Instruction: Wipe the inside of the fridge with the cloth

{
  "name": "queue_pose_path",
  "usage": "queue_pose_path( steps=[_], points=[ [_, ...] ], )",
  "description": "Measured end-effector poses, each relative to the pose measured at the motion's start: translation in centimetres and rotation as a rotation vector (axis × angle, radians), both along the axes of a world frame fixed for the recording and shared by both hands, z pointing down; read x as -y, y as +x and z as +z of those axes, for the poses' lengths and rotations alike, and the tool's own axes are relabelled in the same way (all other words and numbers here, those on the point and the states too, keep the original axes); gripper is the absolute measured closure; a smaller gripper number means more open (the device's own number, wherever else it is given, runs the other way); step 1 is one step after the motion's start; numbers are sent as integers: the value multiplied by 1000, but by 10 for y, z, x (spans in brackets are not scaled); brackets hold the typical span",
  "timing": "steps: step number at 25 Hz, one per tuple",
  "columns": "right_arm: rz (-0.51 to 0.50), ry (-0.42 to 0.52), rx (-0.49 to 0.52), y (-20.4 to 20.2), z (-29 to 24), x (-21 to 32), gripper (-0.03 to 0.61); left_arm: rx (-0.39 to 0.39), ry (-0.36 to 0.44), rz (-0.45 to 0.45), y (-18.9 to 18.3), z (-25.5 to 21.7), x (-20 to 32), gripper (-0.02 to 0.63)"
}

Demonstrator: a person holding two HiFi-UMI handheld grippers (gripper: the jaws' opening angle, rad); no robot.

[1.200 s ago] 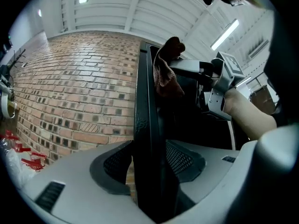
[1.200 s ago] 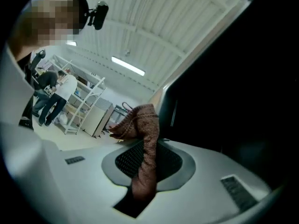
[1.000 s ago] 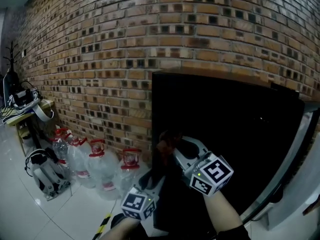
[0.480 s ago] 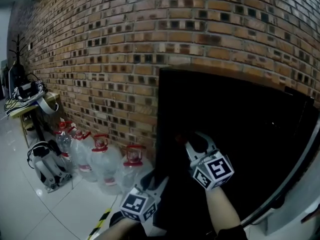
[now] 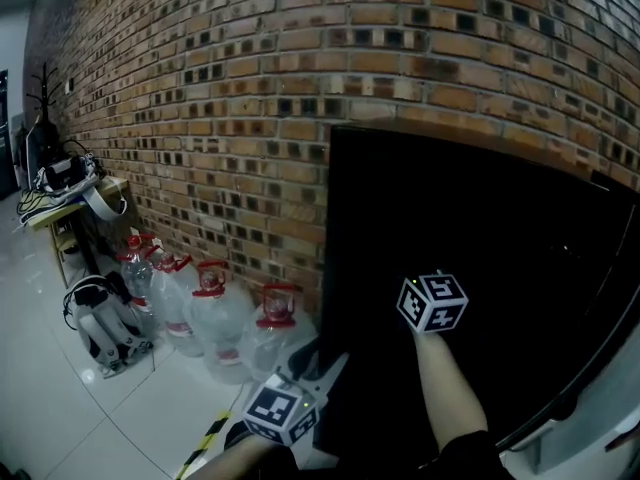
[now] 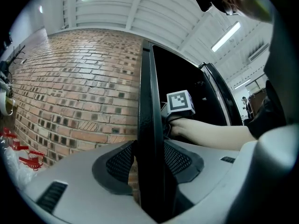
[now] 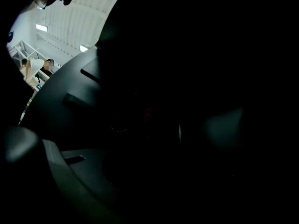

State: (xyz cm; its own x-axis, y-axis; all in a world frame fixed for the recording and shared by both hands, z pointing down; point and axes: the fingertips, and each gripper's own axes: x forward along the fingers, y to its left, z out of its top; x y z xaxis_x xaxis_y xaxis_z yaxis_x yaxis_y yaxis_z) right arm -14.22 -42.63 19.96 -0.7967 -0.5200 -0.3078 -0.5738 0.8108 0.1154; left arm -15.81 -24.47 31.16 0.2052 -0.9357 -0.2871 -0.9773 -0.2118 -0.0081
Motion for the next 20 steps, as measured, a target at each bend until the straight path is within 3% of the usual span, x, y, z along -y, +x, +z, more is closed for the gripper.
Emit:
queue_pose_path(
  steps=[5,11,15,20],
  points=[
    [54,-4,-21,-4,1,32,505,18,-49,0,0,1,-1,411],
    [98,-30,-52,-9,3,62,505,28,-54,17,0,3,-2,408],
    [143,-46,-47,-12,5,81,505,3,6,32,-2,4,1,407],
    [220,-43,-70,-12,2,95,505,8,8,31,-2,1,0,407]
  ],
)
